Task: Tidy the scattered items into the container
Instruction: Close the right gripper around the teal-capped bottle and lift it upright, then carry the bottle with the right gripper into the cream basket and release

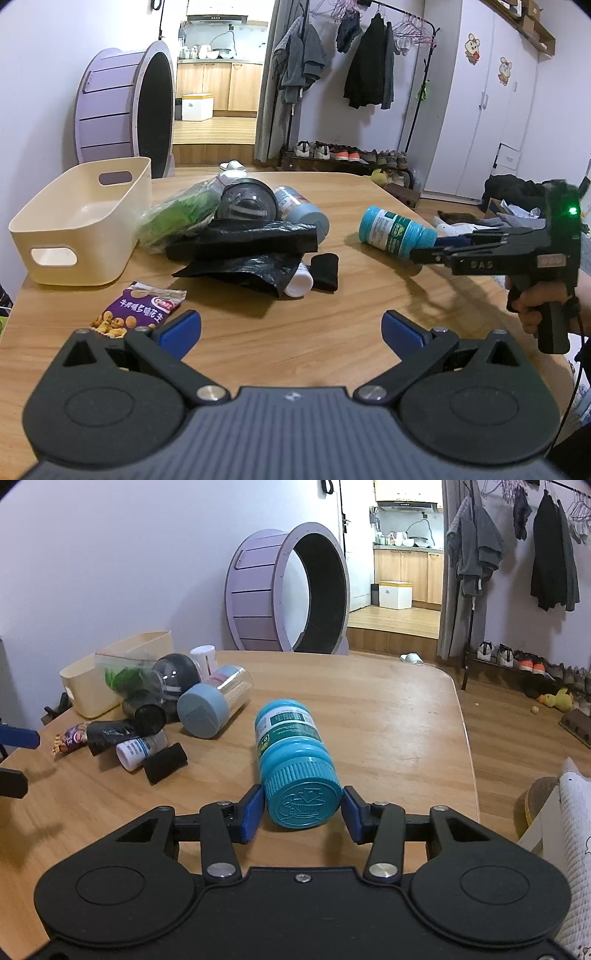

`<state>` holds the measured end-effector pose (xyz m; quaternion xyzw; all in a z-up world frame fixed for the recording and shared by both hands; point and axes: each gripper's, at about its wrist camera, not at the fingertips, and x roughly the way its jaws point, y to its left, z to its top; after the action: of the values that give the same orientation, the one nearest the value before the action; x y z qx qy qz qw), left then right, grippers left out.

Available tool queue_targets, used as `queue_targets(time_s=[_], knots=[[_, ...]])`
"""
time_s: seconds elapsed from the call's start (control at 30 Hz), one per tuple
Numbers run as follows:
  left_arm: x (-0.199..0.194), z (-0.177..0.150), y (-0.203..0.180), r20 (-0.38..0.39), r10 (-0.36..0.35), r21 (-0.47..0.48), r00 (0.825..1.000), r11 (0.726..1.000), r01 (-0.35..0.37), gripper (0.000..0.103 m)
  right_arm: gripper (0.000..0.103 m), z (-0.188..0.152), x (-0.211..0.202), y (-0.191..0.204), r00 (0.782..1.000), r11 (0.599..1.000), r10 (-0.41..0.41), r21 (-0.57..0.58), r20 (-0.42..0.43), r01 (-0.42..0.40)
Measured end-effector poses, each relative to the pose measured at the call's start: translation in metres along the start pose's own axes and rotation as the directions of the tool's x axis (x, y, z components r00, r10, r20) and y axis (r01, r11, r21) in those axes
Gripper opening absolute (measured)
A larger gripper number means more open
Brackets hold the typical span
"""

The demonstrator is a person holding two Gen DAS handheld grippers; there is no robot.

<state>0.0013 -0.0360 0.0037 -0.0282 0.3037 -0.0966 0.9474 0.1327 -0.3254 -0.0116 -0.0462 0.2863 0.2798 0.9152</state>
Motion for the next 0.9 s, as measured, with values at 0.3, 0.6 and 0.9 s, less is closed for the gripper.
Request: queue_targets(time_s=[0.3, 0.6, 0.9], knots=[[0.0, 0.0, 0.002, 0.002, 0.002, 0.004, 1.0, 1.0, -0.002, 0.103, 0.044, 0.02, -0.035, 0.022, 0.99, 0.999, 0.036, -0.038, 0.137, -0.031], [0.0, 0.001, 0.003, 0.011, 0.016, 0.004, 1.0, 1.0, -0.016, 0.103, 0.044, 0.023, -0.028, 0.049, 0.988, 0.996, 0.04, -0.084, 0.146, -0.028], [-0.006, 0.002, 0.008, 0.024, 0.022, 0.002, 0.999, 1.0, -0.023, 0.103, 0.053, 0.028, -0.02, 0.052, 0.986, 0.998, 0.025, -0.062, 0.167, -0.015]])
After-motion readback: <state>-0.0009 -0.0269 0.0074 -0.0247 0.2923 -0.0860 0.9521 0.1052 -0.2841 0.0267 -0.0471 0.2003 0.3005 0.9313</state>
